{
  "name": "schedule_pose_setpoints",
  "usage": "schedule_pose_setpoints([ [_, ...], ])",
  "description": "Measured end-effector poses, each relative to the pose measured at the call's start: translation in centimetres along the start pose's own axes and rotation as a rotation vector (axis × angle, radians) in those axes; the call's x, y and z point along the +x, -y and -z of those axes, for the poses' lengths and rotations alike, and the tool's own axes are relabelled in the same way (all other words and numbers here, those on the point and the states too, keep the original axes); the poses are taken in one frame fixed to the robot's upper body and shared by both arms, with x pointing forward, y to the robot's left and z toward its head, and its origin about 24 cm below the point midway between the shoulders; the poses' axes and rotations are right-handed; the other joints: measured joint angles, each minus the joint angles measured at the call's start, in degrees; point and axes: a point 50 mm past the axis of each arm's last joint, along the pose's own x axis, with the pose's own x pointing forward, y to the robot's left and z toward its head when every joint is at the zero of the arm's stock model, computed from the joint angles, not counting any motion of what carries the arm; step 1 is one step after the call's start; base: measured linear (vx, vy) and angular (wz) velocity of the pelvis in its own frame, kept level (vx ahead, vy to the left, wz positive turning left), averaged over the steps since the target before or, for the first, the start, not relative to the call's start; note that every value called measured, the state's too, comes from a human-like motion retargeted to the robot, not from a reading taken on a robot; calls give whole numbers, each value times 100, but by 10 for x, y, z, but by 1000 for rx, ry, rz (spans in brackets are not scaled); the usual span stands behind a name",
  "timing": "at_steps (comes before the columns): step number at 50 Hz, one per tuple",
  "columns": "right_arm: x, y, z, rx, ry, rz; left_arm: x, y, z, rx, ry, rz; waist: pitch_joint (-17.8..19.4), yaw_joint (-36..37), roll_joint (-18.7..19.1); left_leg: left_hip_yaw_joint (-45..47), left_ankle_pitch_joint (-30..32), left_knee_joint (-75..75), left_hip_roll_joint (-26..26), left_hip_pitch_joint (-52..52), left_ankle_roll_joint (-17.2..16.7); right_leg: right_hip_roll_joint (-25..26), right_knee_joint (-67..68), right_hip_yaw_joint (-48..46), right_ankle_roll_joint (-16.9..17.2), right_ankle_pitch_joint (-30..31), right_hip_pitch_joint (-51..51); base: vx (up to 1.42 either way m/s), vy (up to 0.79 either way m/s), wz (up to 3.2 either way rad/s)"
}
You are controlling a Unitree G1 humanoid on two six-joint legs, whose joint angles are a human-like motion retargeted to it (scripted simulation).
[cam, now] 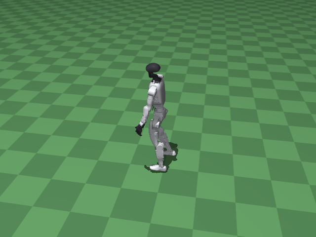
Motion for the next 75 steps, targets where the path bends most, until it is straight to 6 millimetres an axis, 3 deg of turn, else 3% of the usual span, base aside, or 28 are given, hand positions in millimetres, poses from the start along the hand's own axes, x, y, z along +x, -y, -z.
schedule_pose_setpoints([
  [10, -3, 1, 15, 3, -78, 22, 2, -33, -80, -80, 272, -147, 471, -627, -181, -615, -224, 53, -387, 694, -46, 162, -4168, 32, 573, 1245, 337, 21, 4, 62],
  [13, -2, -1, 12, -15, -76, 9, 1, -36, -93, -74, 306, -153, 587, -702, -135, -705, -306, 69, -336, 879, -56, 225, -4329, 232, 720, 1026, 82, 21, 1, 32],
  [18, 0, 2, 6, -20, -59, 11, 2, -29, -98, -69, 319, -128, 635, -832, -17, -847, -443, 117, -256, 1059, -45, 221, -4329, 165, 795, 791, -222, 22, 0, 29],
  [23, 1, 9, -3, 0, -30, 33, 4, -16, -89, -66, 295, -85, 627, -944, 79, -1017, -588, 146, -247, 1183, -42, 141, -4329, 63, 768, 488, -191, 24, -3, 32],
  [29, 2, 16, -5, 10, -15, 49, 6, 1, -59, -67, 204, -31, 539, -922, 189, -1156, -733, 169, -274, 1279, -74, 48, -4329, -134, 866, 64, 33, 28, -7, 22],
  [39, 2, 30, -13, 25, 15, 94, 1, 32, 4, -189, 21, 27, 416, -863, 470, -1232, -646, 295, -214, 1349, 102, -91, -4329, -552, 1044, 447, 177, 29, -12, 7],
  [45, 2, 28, -16, 51, 38, 91, -5, 47, 27, -200, -29, 55, 370, -830, 433, -1325, -326, 472, -270, 1412, 302, -158, -4329, -457, 1005, 857, 307, 31, -16, 0],
  [51, 1, 20, -8, 38, 20, 46, -7, 51, 33, -192, -39, 47, 265, -704, 313, -1345, 153, 740, -356, 1500, 386, -256, -4329, -446, 979, 1084, 544, 34, -18, -5],
  [57, -2, 14, 7, 22, -22, 12, -6, 47, 28, -292, -3, -16, 72, -546, 128, -1203, 605, 1213, -432, 1509, 349, -382, -3972, -311, 1045, 1477, 623, 34, -20, -9],
  [63, -2, 8, 12, 20, -76, 3, -4, 39, 19, -323, 19, -42, 26, -379, -179, -844, 942, 2755, -483, 965, 399, -614, -3504, -110, 982, 986, 825, 32, -17, -16],
  [65, -1, 5, 10, 20, -82, -2, -4, 38, 17, -314, 30, -37, -7, -314, -286, -568, 887, 3483, -409, 608, 480, -661, -3374, -26, 930, 864, 854, 27, -16, -28],
  [69, 2, -1, -2, 19, -53, -12, -6, 37, 17, -305, 57, -24, -59, -157, -465, -100, 100, 4285, -333, 18, 752, -724, -3238, 160, 920, 721, 913, 24, -12, -38],
  [72, 4, -4, -16, 16, -9, -18, -8, 37, 20, -313, 65, -21, -67, 17, -541, -1, -554, 4078, -443, -292, 858, -707, -3201, 330, 976, 641, 972, 23, -7, -55],
  [75, 7, -7, -35, 14, 49, -16, -9, 37, 25, -332, 57, -31, 0, 244, -555, 19, -743, 3270, -563, -476, 873, -634, -3166, 516, 1038, 556, 1051, 22, -5, -65],
])
